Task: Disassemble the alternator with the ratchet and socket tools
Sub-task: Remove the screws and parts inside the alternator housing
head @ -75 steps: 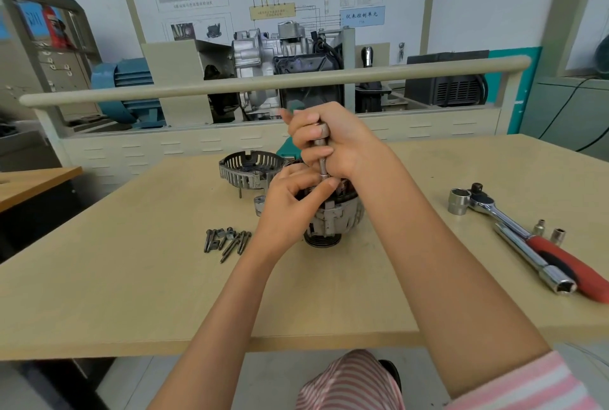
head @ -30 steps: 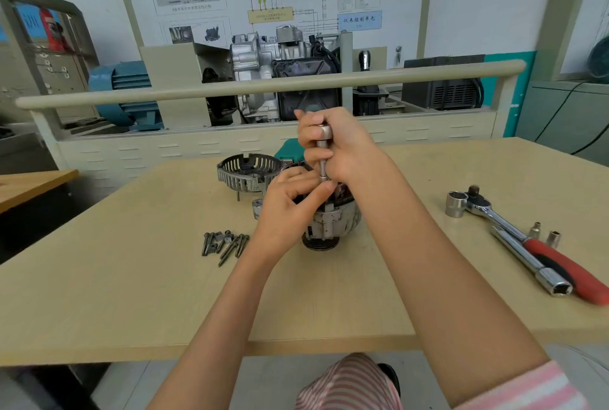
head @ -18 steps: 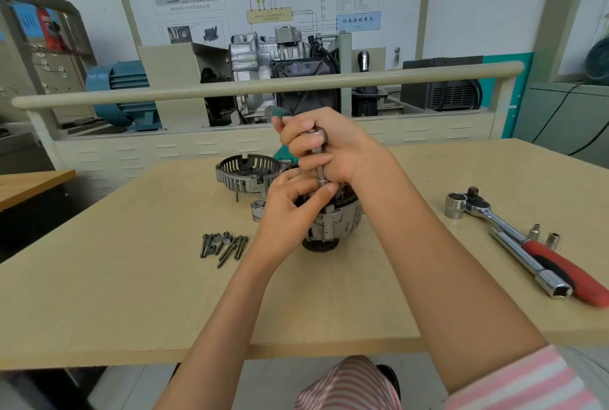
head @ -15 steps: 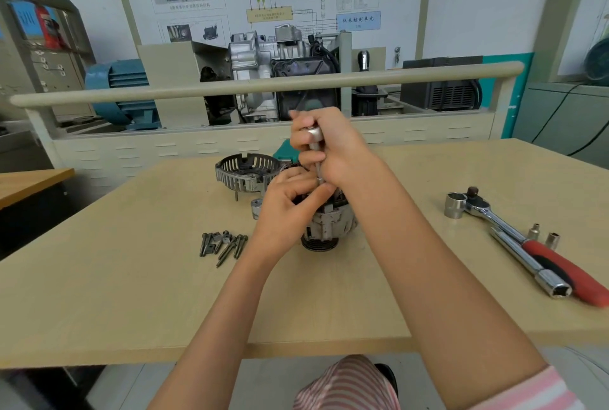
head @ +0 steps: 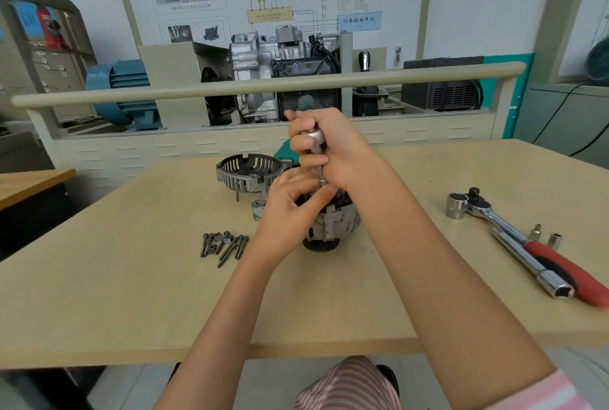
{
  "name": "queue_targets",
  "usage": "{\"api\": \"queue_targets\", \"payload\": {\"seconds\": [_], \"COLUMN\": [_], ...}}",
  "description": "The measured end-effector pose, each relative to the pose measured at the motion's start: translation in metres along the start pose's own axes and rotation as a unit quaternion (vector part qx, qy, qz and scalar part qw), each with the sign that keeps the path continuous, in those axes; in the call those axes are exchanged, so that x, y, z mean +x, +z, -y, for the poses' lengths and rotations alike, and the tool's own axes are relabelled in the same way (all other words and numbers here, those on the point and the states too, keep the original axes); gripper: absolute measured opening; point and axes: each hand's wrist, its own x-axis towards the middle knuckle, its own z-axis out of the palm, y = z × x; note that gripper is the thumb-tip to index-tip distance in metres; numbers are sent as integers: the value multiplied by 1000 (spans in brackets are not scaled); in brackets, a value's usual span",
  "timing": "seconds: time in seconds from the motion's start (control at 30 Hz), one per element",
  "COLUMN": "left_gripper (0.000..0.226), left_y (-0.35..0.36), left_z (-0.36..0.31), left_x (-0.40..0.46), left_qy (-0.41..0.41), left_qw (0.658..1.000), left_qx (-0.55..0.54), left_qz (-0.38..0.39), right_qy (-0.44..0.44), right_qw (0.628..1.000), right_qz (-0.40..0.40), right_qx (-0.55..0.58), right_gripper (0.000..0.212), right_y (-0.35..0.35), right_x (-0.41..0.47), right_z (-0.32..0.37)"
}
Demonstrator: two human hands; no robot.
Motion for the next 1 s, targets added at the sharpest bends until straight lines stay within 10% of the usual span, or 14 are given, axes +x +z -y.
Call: {"api": "queue_targets", "payload": {"seconds": [0.2, 0.3, 0.47, 0.7, 1.0], "left_gripper": [52, 25, 46, 53, 35], "left_y": [2, 5, -1, 0, -3], "left_z": [2, 1, 0, 0, 3], "left_x": [3, 2, 2, 5, 3], "left_qy": [-28, -2, 9, -38, 27], "left_qw": [999, 1000, 1000, 999, 999], "left_qx": [-6, -3, 5, -8, -16], "left_qz": [-16, -28, 12, -7, 6], "right_qy": [-255, -115, 48, -277, 54], "right_qw": [931, 984, 996, 921, 996], "right_qz": [-255, -138, 66, -271, 68], "right_qx": [56, 3, 26, 38, 1], "right_gripper": [15, 22, 21, 16, 20], "right_y": [10, 3, -9, 10, -4], "right_x": [4, 3, 3, 4, 3], "right_z": [-16, -5, 6, -19, 5]}}
